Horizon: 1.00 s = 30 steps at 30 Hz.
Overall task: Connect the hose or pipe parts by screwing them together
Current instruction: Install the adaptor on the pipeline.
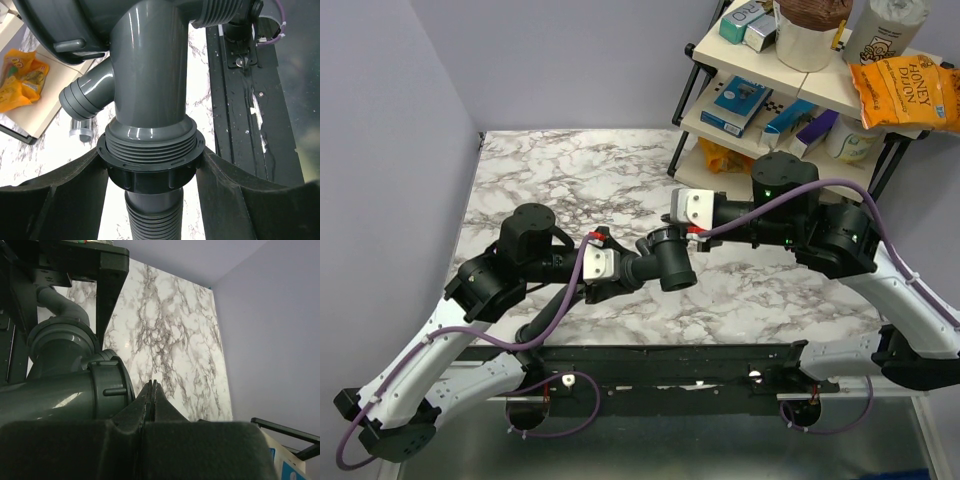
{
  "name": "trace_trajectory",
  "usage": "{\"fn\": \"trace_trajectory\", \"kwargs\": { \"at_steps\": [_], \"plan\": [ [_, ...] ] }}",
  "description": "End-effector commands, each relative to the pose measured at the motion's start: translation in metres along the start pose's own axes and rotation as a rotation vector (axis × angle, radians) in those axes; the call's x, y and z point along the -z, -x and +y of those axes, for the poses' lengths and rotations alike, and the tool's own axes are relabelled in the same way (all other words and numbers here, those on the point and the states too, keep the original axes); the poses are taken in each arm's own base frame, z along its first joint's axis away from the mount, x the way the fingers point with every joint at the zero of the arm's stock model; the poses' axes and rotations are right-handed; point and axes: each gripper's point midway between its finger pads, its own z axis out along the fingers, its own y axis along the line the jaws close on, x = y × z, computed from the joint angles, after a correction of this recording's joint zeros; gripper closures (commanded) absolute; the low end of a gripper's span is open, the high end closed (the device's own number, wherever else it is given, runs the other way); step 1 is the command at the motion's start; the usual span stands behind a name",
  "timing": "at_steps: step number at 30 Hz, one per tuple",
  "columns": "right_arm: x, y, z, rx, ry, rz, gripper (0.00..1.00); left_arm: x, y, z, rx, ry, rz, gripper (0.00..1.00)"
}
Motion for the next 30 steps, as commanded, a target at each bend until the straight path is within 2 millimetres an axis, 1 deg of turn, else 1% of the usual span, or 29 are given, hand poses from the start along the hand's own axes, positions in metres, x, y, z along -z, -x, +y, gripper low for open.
{"fn": "trace_trajectory", "kwargs": {
  "at_steps": [1,2,3,4,5,6,7,8,9,11,12,13,14,15,17,18,21,26,30],
  "plan": [
    [0.002,-0.004,-0.011,-0.013,-0.069,0.018,0.99,0.005,0.026,0.011,-0.064,0.043,-0.068,1.00],
    [0.004,0.000,-0.020,0.016,-0.105,0.014,0.99,0.004,0.024,0.009,-0.058,0.034,-0.063,1.00],
    [0.008,0.011,-0.031,0.030,-0.146,-0.019,0.99,0.002,0.021,0.009,-0.052,0.026,-0.057,1.00],
    [0.015,0.029,-0.039,0.045,-0.160,-0.070,0.99,0.001,0.019,0.008,-0.046,0.020,-0.052,1.00],
    [0.017,0.040,-0.039,0.048,-0.148,-0.105,0.99,0.001,0.017,0.007,-0.041,0.016,-0.048,1.00],
    [0.016,0.049,-0.029,0.053,-0.086,-0.148,0.99,-0.001,0.014,0.007,-0.034,0.010,-0.042,1.00],
    [0.012,0.053,-0.026,0.055,-0.051,-0.161,0.99,-0.002,0.014,0.007,-0.035,0.010,-0.041,1.00],
    [0.015,0.062,-0.024,0.060,-0.027,-0.187,0.99,-0.002,0.013,0.007,-0.036,0.009,-0.039,1.00],
    [0.013,0.061,-0.012,0.052,0.037,-0.190,0.99,-0.002,0.015,0.008,-0.039,0.010,-0.041,1.00],
    [0.009,0.061,-0.004,0.041,0.092,-0.190,0.99,-0.003,0.014,0.009,-0.045,0.009,-0.039,1.00],
    [0.009,0.059,0.006,0.026,0.141,-0.191,0.99,-0.002,0.015,0.009,-0.049,0.009,-0.040,1.00],
    [0.008,0.057,0.011,0.018,0.163,-0.184,0.99,-0.002,0.015,0.009,-0.052,0.010,-0.038,1.00],
    [0.004,0.053,0.015,0.008,0.187,-0.171,0.99,-0.003,0.014,0.009,-0.051,0.010,-0.037,1.00],
    [0.005,0.049,0.022,-0.005,0.215,-0.156,0.99,-0.002,0.014,0.009,-0.053,0.008,-0.038,1.00],
    [-0.001,0.040,0.028,-0.021,0.246,-0.117,0.99,-0.002,0.016,0.009,-0.058,0.009,-0.045,1.00],
    [-0.005,0.032,0.030,-0.035,0.264,-0.083,0.99,-0.002,0.018,0.009,-0.060,0.010,-0.050,1.00],
    [-0.010,0.022,0.030,-0.052,0.270,-0.052,0.99,0.000,0.022,0.009,-0.064,0.007,-0.057,1.00],
    [-0.007,0.018,0.022,-0.072,0.256,-0.058,0.99,0.004,0.026,0.006,-0.068,0.006,-0.063,1.00],
    [-0.007,0.009,0.019,-0.094,0.247,-0.040,0.99,0.008,0.033,0.006,-0.083,0.014,-0.080,1.00]
  ]
}}
